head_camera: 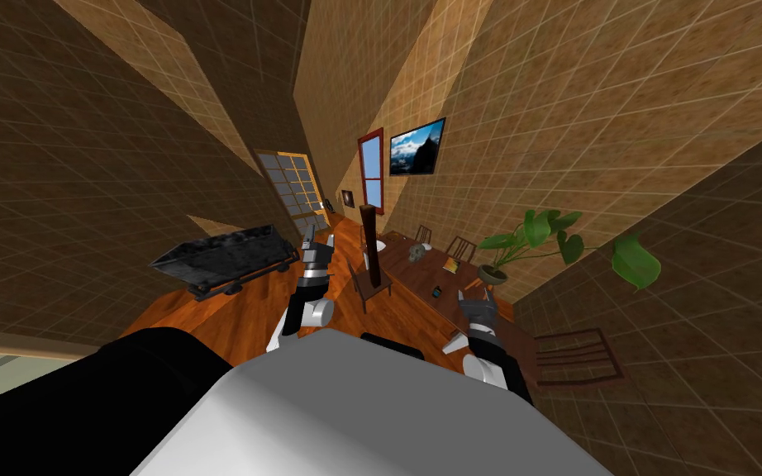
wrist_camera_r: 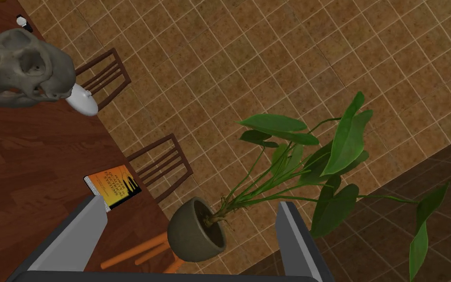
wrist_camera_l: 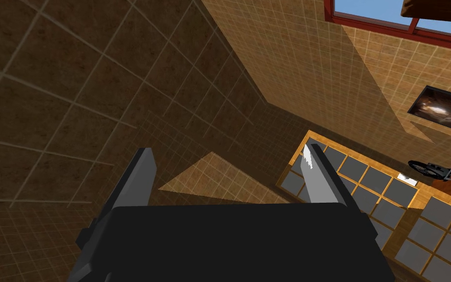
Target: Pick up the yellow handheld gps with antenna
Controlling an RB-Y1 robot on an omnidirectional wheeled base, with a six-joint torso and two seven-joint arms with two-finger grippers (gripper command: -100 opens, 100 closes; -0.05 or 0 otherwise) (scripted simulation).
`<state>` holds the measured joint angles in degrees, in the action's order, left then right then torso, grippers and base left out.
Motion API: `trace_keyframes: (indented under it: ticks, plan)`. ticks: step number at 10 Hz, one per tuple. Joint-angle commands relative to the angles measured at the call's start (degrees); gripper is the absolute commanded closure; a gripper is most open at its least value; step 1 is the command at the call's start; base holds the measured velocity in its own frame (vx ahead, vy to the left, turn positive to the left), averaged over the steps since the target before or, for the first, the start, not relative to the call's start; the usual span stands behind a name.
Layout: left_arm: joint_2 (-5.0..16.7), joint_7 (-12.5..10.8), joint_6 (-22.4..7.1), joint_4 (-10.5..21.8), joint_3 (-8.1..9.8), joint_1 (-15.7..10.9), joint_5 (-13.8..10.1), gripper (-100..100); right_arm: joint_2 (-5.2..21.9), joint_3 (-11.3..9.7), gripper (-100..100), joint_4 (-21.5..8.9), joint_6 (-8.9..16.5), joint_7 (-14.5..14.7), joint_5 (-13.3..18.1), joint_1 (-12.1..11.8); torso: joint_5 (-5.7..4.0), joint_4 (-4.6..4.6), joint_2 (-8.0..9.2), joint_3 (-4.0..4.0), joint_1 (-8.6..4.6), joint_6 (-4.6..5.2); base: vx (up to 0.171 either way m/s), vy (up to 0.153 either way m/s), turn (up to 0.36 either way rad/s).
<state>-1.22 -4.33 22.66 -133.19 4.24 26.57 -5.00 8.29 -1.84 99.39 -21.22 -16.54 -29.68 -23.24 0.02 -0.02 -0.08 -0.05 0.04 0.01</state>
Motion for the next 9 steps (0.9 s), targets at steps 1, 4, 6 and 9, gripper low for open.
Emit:
trace_keyframes:
  ticks: [1, 4, 6, 9]
  plan:
    - [0.00, 0.00, 0.00, 0.00, 0.00, 0.00, 0.00, 0, 0.35, -0.16, -100, -2.86, 0.53, -1.78, -2.81, 0.92, 0.00, 0.00, 0.00, 0.00, 0.00, 0.00, 0.024, 0.013, 0.034]
    - [0.00, 0.00, 0.00, 0.00, 0.00, 0.00, 0.00, 0, 0.48, -0.31, -100, -7.62, 0.99, -3.25, -5.23, 1.91, 0.00, 0.00, -0.01, 0.00, -0.02, 0.00, 0.020, 0.009, 0.024]
    - [0.00, 0.00, 0.00, 0.00, 0.00, 0.00, 0.00, 0, 0.57, -0.45, -100, -10.58, 1.49, -4.73, -7.66, 2.95, 0.00, 0.00, -0.02, -0.01, 0.00, -0.01, 0.024, 0.012, 0.030]
    - [0.00, 0.00, 0.00, 0.00, 0.00, 0.00, 0.00, 0, 0.60, -0.58, -100, -14.22, 2.03, -6.20, -10.07, 4.06, -0.01, 0.00, -0.01, 0.00, -0.03, -0.01, 0.021, 0.004, 0.020]
